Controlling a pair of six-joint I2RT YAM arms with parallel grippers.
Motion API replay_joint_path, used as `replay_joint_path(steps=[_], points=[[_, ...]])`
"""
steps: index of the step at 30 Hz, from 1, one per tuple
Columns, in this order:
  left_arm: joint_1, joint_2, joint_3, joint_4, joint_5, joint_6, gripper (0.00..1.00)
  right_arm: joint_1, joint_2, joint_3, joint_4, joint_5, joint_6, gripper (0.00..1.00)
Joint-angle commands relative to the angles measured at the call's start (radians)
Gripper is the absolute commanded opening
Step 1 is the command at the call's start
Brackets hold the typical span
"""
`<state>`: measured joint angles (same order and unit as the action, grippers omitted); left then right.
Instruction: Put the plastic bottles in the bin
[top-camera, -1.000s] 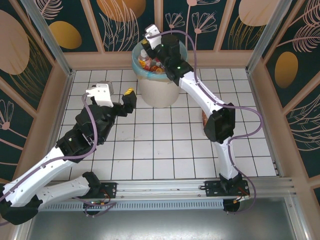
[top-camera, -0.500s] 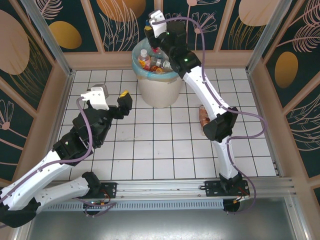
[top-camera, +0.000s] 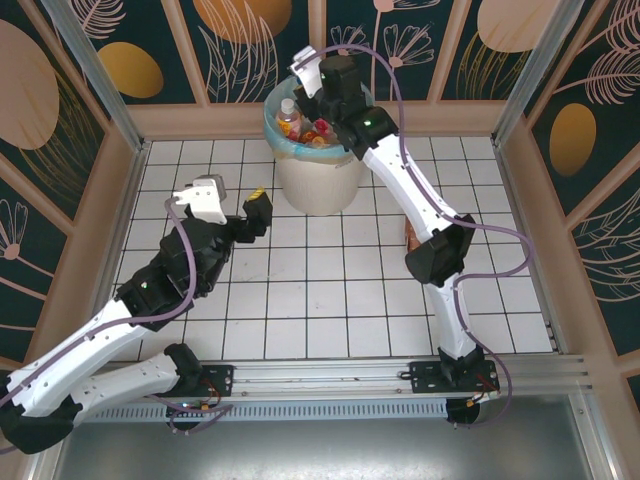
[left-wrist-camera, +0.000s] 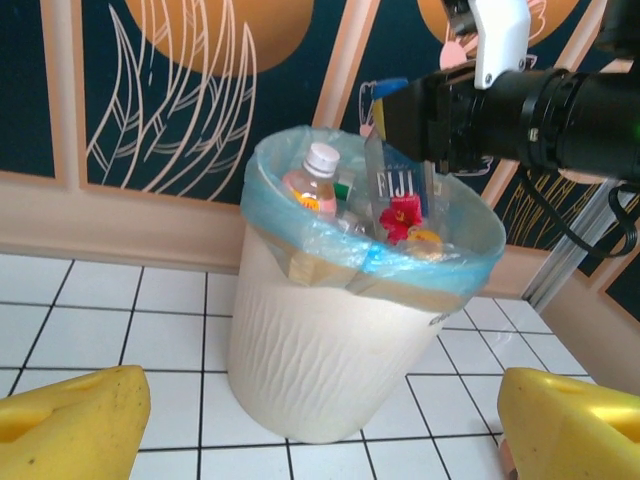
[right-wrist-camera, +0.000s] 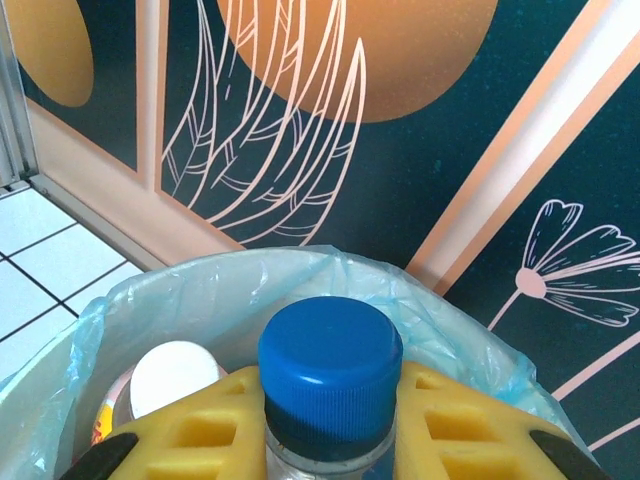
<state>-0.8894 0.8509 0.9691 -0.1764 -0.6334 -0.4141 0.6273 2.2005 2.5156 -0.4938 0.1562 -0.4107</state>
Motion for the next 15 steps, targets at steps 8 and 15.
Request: replay_joint_path(steps=[8, 15], points=[[-0.001, 0.024, -0.013, -0.006, 0.032, -0.012, 0.90, 0.012, 0.107, 0.002, -0.064, 0.060, 0.023, 0.44], [-0.002, 0.000, -0.034, -0.013, 0.021, -0.035, 0.90, 0.012, 0.065, 0.030, 0.031, -0.065, 0.095, 0.63]])
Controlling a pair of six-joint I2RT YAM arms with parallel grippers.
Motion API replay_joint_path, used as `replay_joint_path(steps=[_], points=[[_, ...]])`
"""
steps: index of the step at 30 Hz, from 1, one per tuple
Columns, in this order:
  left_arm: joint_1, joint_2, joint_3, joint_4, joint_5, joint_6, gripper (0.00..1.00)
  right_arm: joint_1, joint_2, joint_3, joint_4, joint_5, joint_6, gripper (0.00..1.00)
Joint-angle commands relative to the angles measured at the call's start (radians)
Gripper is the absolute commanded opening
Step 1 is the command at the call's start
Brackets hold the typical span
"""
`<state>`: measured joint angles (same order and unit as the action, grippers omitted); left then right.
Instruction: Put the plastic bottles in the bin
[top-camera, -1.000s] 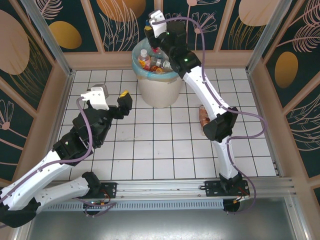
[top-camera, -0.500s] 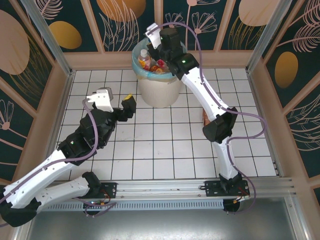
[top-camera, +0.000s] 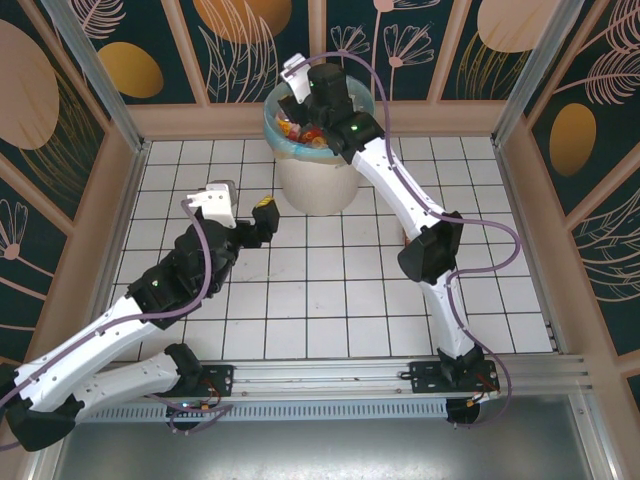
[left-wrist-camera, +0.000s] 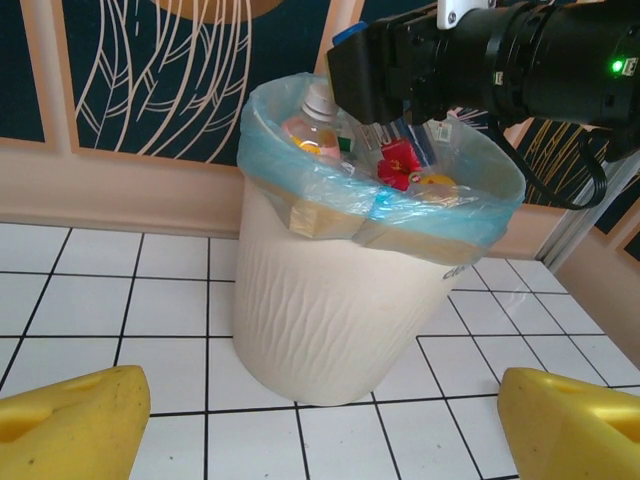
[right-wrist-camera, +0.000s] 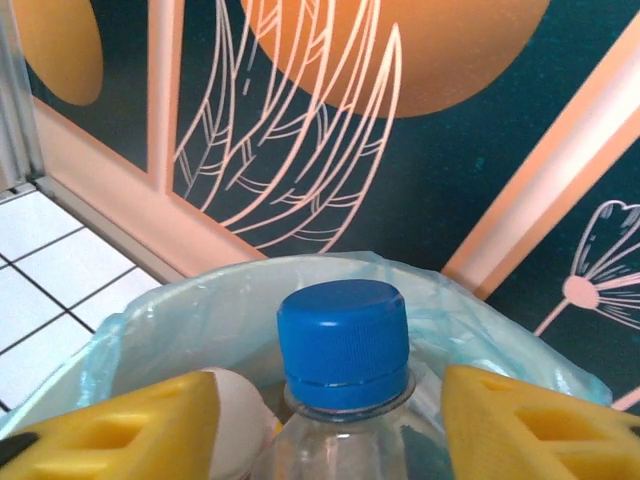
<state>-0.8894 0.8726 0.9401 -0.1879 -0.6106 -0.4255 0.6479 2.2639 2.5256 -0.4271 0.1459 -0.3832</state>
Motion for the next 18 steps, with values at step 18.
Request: replay_joint_path(steps=[18], points=[[-0.002, -0.054, 0.004, -0.041, -0.034, -0.061, 0.89, -0.079, -0.029, -0.020, 0.040, -0.175, 0.192, 0.56]])
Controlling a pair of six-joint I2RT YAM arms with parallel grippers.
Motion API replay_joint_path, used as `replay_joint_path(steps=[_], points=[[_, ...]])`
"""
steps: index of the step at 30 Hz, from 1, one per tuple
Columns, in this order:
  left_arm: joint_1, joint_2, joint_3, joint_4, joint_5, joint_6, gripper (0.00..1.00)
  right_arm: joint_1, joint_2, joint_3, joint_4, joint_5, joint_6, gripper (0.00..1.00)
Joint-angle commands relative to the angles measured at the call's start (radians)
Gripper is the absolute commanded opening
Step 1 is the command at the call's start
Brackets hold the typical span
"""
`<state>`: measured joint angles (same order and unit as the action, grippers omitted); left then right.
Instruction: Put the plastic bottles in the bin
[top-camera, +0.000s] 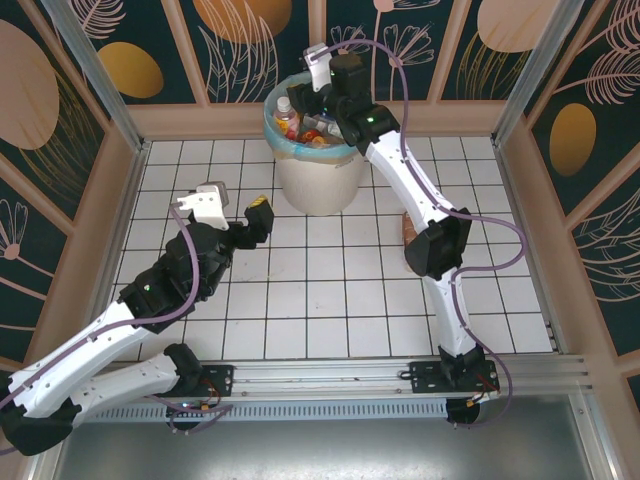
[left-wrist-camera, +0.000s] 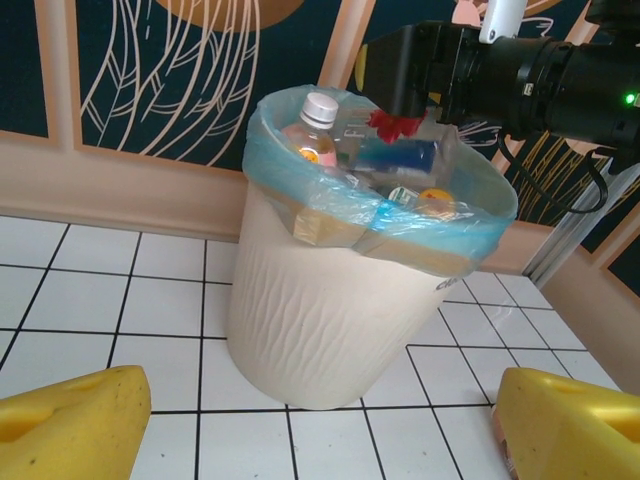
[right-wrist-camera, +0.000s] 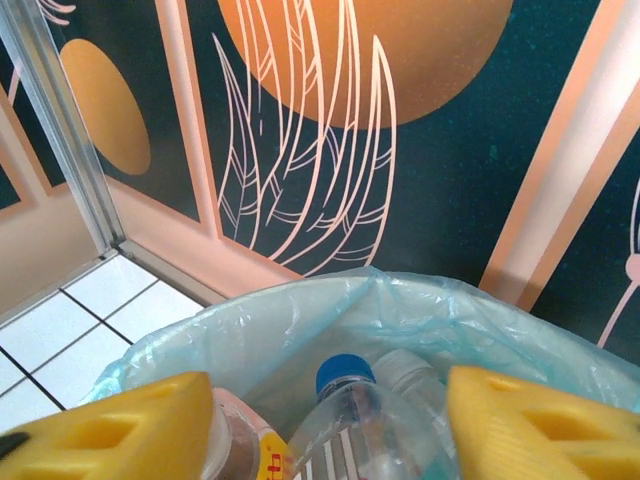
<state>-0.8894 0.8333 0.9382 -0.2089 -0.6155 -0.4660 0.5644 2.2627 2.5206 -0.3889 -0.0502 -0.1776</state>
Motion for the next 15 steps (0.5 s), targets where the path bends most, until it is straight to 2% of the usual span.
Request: replay_joint_path(steps=[1, 4, 8, 12, 15], points=[[-0.002, -0.014, 0.008, -0.026, -0.031, -0.024, 0.89, 0.004, -0.021, -0.021, -0.011, 0.021, -0.026, 0.52], [-0.001, -0.016, 0.005, -0.039, -0.035, -0.037, 0.89, 0.002, 0.002, -0.026, -0.054, 0.019, -0.047, 0.41], [-0.001, -0.021, -0.013, -0.031, -0.046, -0.049, 0.89, -0.006, 0.015, -0.040, -0.100, 0.022, -0.049, 0.34], [-0.001, -0.004, -0.011, -0.030, -0.037, -0.045, 0.89, -0.011, 0.010, -0.091, -0.115, 0.053, -0.053, 0.33], [-0.001, 0.004, -0.006, -0.038, -0.039, -0.041, 0.89, -0.012, 0.007, -0.130, -0.117, 0.054, -0.067, 0.37]])
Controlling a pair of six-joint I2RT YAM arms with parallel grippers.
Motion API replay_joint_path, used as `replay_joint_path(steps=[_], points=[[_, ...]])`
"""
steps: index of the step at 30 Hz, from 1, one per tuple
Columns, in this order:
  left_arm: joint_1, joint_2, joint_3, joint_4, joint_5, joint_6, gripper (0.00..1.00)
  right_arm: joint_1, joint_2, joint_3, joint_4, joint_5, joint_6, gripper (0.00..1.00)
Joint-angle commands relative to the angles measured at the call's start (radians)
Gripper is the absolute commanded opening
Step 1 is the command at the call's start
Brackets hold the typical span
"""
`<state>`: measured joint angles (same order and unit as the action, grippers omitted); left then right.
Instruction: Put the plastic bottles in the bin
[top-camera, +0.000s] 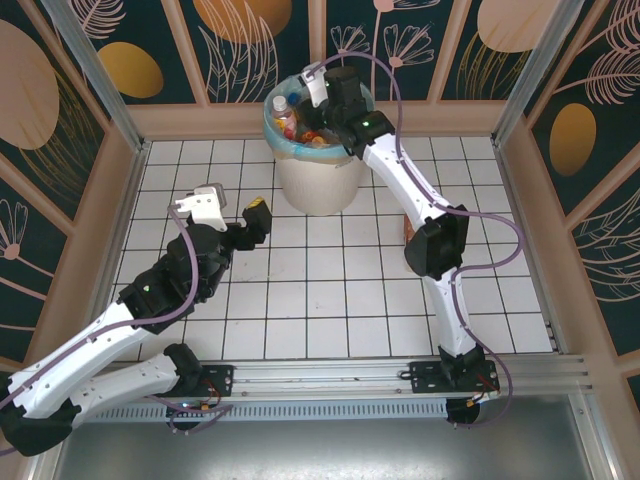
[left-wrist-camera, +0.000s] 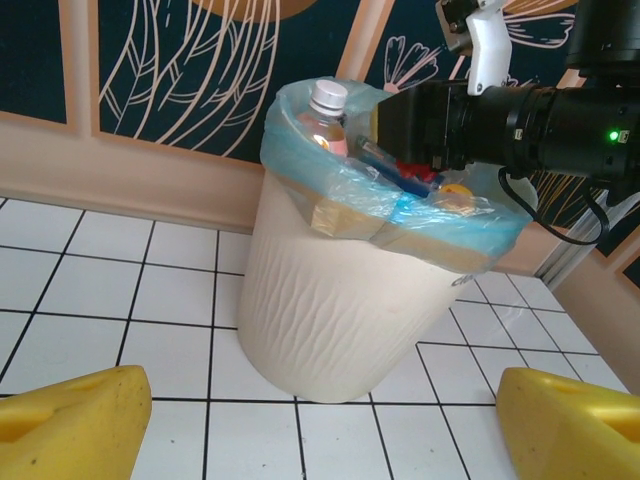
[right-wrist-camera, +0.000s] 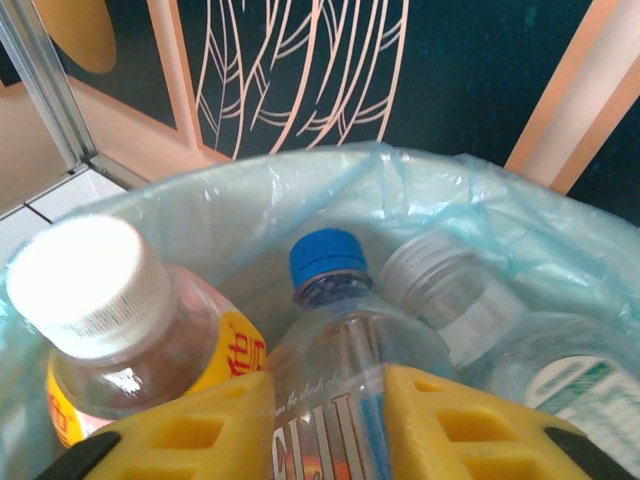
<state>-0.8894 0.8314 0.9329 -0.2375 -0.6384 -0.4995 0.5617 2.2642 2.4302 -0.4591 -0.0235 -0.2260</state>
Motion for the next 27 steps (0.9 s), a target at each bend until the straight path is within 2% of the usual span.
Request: replay_joint_path(steps=[1, 4, 13, 14, 17, 18, 20, 23, 25, 27], points=[[-0.001, 0.004, -0.003, -0.009, -0.022, -0.011, 0.89, -0.009, 0.002, -0.064, -0.039, 0.026, -0.018, 0.38], [-0.001, -0.020, -0.026, 0.013, -0.035, -0.022, 0.89, -0.009, -0.012, -0.119, -0.021, 0.018, -0.008, 0.37], [-0.002, 0.006, -0.015, 0.010, -0.010, -0.016, 0.89, -0.009, -0.040, -0.070, -0.016, 0.034, 0.017, 0.35], [-0.002, 0.005, -0.017, 0.015, -0.011, -0.017, 0.89, -0.009, -0.038, -0.057, -0.021, 0.029, 0.018, 0.37], [-0.001, 0.003, -0.019, 0.026, -0.008, -0.026, 0.89, -0.007, -0.036, -0.014, -0.017, 0.013, 0.031, 0.56], [-0.001, 0.002, -0.020, 0.027, -0.007, -0.028, 0.89, -0.005, -0.037, -0.002, -0.013, 0.006, 0.034, 0.57], [-0.002, 0.003, -0.020, 0.027, -0.003, -0.033, 0.89, 0.001, -0.040, 0.027, 0.004, -0.011, 0.039, 0.55], [-0.002, 0.005, -0.017, 0.021, 0.006, -0.039, 0.89, -0.002, -0.053, 0.034, 0.046, -0.044, 0.066, 0.45], [-0.002, 0.003, -0.022, 0.018, 0.006, -0.046, 0.89, -0.003, -0.066, -0.009, 0.084, -0.027, 0.079, 0.37], [-0.001, -0.001, -0.028, 0.019, 0.006, -0.054, 0.89, -0.003, -0.083, -0.078, 0.108, -0.008, 0.077, 0.34]])
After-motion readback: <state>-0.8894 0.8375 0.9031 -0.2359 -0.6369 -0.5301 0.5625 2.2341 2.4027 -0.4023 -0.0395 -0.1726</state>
